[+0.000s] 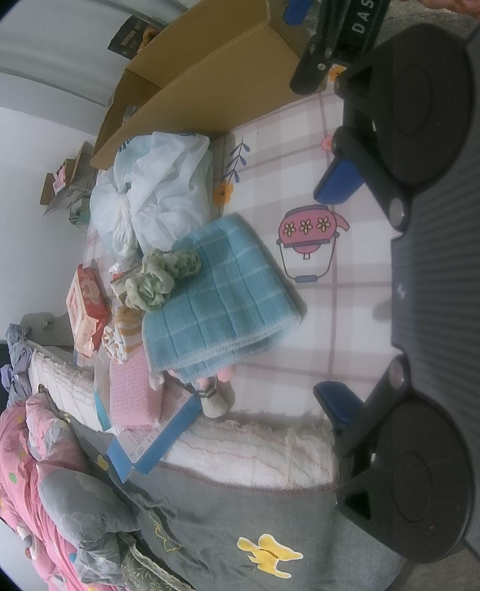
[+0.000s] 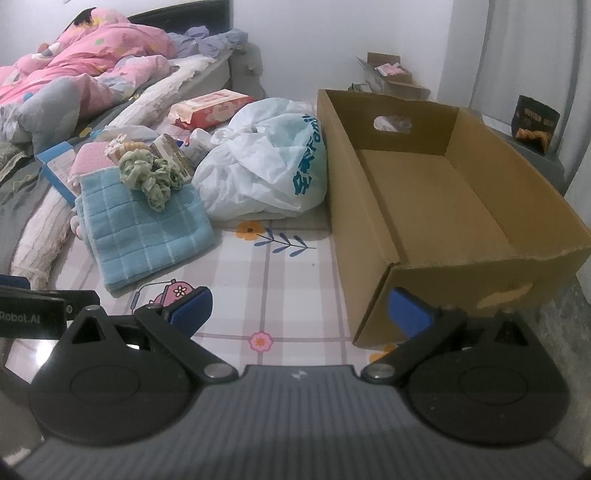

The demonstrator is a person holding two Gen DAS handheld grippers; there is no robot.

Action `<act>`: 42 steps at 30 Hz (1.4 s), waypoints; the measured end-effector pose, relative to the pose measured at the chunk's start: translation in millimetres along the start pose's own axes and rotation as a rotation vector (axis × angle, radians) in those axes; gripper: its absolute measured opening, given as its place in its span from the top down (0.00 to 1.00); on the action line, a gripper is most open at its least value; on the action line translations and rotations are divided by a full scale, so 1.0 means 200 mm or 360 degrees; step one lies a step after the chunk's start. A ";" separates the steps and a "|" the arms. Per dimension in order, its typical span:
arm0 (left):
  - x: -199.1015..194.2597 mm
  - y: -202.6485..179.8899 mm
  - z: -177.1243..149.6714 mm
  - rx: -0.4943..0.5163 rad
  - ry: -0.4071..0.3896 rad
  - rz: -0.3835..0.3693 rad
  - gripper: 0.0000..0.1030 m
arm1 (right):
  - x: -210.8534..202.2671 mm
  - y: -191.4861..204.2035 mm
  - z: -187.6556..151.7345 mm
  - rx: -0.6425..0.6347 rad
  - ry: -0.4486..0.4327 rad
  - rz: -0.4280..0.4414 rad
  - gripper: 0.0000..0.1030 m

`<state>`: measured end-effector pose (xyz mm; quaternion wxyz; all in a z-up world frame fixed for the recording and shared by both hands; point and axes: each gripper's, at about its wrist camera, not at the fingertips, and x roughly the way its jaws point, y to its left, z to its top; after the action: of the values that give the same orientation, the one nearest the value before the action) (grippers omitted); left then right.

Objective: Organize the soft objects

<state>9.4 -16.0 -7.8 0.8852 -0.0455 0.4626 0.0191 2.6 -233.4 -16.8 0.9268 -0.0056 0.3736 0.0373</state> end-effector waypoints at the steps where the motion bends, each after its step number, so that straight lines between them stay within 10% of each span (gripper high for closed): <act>1: 0.00 0.00 0.00 0.0000 0.0000 0.0000 0.01 | 0.00 0.00 0.00 0.0002 0.0000 0.0003 0.01; 42: 0.00 0.05 -0.02 -0.0018 -0.0002 -0.0005 0.01 | 0.00 0.00 0.00 -0.0003 -0.0011 -0.0005 0.01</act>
<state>6.1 -7.3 -10.6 0.8853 -0.0511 0.4618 0.0203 3.2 -234.0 -16.5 0.9282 -0.0068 0.3702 0.0363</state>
